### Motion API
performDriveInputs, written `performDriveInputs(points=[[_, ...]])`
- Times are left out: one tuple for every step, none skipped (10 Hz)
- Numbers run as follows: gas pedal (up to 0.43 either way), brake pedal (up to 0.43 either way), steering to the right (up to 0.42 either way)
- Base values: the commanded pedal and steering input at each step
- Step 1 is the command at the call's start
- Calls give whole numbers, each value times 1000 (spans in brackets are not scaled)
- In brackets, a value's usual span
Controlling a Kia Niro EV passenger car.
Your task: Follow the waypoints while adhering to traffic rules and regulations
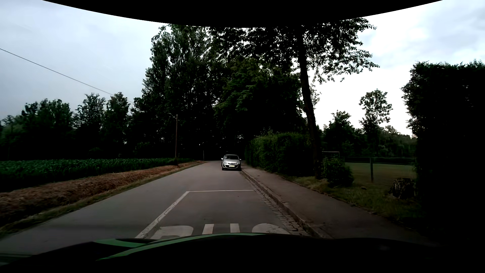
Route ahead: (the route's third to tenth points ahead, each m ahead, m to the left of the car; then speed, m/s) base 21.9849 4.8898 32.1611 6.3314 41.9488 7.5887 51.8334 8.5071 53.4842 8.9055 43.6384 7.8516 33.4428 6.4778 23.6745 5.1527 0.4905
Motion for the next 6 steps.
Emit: performDriveInputs(points=[[0, 232, -15], [0, 232, -15], [0, 232, -15], [0, 226, -15], [0, 226, -15], [0, 220, -15]])
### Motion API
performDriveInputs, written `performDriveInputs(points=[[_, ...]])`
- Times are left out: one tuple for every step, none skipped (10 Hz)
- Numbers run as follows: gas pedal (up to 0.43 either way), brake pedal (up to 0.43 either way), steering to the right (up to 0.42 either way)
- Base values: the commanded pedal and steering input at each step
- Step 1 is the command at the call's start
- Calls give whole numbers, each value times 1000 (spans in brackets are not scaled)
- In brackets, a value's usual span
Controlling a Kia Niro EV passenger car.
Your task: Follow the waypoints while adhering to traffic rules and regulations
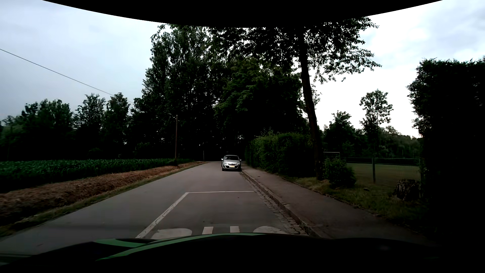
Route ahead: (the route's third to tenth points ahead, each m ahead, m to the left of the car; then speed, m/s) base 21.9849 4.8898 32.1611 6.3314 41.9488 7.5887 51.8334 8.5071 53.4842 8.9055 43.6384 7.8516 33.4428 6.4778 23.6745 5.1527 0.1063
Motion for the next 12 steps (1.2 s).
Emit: performDriveInputs(points=[[0, 207, -14], [0, 207, -13], [0, 226, -13], [0, 244, -13], [0, 250, -13], [0, 262, -13], [0, 268, -13], [0, 274, -13], [0, 274, -13], [0, 280, -13], [0, 280, -13], [0, 287, -13]])
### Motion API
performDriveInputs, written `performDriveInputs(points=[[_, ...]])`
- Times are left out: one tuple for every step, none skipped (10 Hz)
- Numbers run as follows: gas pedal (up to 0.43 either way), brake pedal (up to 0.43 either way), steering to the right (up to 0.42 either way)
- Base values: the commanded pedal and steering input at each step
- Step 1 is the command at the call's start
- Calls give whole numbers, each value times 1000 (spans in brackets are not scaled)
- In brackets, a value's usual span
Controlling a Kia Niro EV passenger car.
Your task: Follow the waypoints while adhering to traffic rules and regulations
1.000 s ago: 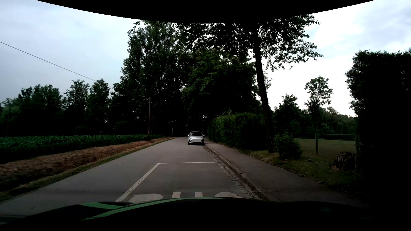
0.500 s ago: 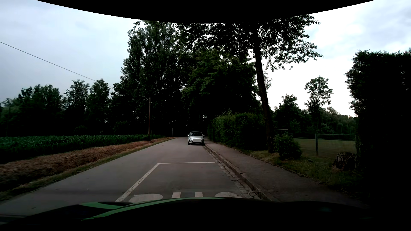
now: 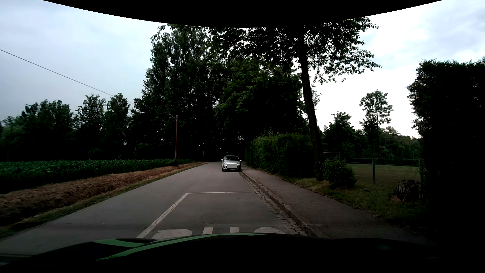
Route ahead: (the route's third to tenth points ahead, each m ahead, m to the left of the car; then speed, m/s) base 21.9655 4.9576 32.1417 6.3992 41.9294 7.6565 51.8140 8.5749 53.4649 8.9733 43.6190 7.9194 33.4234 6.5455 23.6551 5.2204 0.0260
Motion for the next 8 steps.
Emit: performDriveInputs(points=[[0, 287, -13], [0, 287, -13], [0, 293, -13], [0, 293, -13], [0, 293, -13], [0, 293, -13], [0, 293, -13], [0, 299, -13]])
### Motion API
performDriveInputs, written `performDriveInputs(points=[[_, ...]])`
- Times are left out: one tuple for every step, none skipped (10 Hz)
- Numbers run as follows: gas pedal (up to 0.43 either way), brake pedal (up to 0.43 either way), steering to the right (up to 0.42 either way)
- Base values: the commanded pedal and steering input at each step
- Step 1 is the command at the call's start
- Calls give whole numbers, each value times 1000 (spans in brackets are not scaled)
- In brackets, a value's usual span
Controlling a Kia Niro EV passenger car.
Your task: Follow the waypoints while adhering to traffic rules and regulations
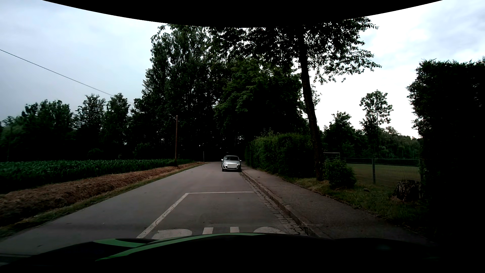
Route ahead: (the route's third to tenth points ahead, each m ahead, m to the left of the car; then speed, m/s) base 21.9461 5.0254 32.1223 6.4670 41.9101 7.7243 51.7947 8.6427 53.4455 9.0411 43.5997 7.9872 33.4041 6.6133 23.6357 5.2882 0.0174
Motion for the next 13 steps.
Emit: performDriveInputs(points=[[0, 293, -13], [0, 299, -13], [0, 293, -13], [0, 299, -13], [0, 299, -13], [0, 299, -13], [0, 299, -13], [0, 299, -13], [0, 299, -13], [0, 299, -13], [0, 299, -13], [0, 299, -13], [0, 299, -13]])
